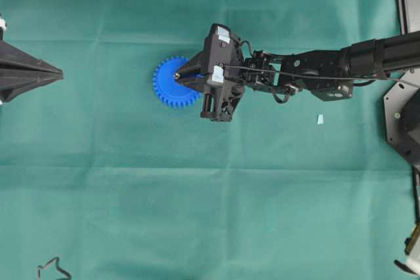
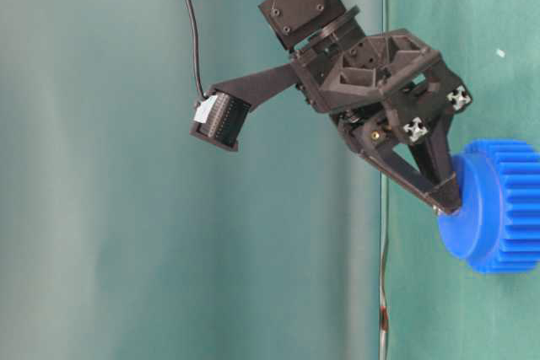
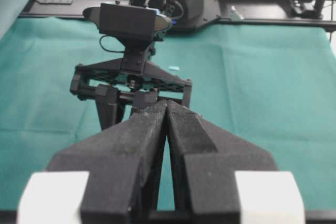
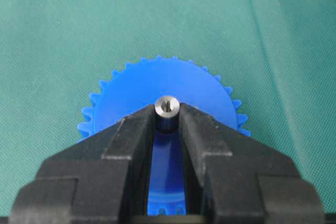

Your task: Insert the shaft into the center hole of the gear.

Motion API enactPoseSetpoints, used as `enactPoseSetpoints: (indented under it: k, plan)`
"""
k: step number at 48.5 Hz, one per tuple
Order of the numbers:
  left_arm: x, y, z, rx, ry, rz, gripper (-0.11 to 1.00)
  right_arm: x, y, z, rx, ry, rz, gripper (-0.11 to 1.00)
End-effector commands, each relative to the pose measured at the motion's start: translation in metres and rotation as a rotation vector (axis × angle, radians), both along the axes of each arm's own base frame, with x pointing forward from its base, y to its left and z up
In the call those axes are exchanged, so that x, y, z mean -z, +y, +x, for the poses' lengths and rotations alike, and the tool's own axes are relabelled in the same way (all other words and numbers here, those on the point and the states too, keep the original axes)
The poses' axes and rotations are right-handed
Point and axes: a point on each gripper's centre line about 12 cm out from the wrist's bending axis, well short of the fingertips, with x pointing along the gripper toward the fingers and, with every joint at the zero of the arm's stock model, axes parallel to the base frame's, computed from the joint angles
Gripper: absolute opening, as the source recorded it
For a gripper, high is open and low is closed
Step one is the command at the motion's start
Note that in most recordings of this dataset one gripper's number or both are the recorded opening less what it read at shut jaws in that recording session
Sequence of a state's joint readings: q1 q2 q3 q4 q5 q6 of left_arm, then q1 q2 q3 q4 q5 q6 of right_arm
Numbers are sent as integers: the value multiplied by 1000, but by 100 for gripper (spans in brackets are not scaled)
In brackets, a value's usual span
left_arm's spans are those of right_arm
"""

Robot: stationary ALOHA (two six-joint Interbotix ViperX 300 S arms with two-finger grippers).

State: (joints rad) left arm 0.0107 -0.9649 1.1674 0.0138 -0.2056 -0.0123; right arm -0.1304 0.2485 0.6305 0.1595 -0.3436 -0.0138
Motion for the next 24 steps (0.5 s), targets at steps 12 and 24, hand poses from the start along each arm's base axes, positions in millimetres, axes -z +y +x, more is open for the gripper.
enactPoseSetpoints:
  k: [12, 24]
  plan:
    - [-9, 1, 3, -2, -21, 5, 0, -31, 0, -2, -4, -68, -18, 17]
    - [-9, 0, 3, -1, -21, 5, 0, -63, 0, -10, -12, -130, -40, 82]
